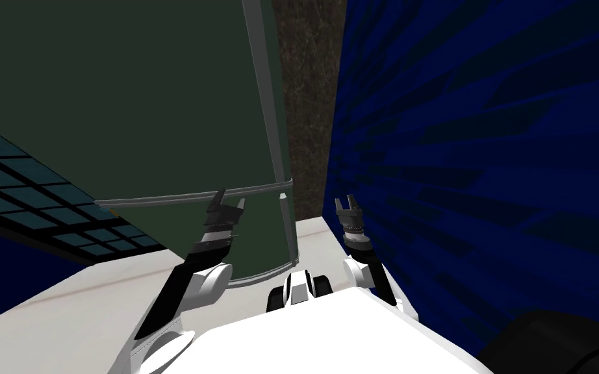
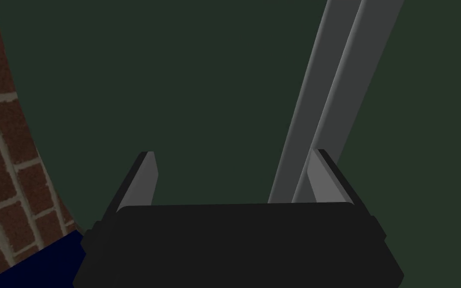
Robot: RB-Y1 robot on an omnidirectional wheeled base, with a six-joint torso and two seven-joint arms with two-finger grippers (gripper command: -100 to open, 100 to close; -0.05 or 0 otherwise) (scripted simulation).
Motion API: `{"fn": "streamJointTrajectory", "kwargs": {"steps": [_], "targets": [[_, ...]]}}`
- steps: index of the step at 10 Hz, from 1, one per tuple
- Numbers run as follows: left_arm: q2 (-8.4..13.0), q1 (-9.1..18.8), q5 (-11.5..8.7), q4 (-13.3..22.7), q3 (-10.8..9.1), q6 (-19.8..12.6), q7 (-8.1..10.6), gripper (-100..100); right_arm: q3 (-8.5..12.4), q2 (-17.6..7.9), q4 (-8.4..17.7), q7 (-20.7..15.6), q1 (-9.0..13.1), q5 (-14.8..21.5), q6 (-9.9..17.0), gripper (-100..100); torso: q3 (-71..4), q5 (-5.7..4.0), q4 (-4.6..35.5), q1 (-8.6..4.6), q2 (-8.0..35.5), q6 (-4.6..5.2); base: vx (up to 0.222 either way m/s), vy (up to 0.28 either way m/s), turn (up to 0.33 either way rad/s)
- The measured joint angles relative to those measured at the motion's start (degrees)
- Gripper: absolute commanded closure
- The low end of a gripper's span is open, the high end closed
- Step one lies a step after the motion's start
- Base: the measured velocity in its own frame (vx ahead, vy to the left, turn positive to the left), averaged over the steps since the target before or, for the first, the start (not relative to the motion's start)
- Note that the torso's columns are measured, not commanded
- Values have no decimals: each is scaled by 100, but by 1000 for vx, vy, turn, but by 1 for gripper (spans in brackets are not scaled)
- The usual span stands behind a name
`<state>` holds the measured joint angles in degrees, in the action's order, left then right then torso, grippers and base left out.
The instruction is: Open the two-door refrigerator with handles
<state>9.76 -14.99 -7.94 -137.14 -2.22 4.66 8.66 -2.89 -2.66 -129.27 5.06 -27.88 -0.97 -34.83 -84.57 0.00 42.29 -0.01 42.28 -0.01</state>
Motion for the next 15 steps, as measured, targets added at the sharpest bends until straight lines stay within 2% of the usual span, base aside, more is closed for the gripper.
{"fn": "streamJointTrajectory", "kwargs": {"steps": [5, 15], "targets": [[32, 339, -85, -112, -122, -741, 399, -100, 0, 0, 0, 0, 0, 0, 0, 0, -1, 0, -1, 1, -1, 2, 27, -65, 87], [61, 1102, -293, -223, -408, -2322, 1312, -100, 0, 0, 0, 0, 1, 0, 0, 0, 0, 1, 0, 4, 0, 2, 21, -64, 71]]}}
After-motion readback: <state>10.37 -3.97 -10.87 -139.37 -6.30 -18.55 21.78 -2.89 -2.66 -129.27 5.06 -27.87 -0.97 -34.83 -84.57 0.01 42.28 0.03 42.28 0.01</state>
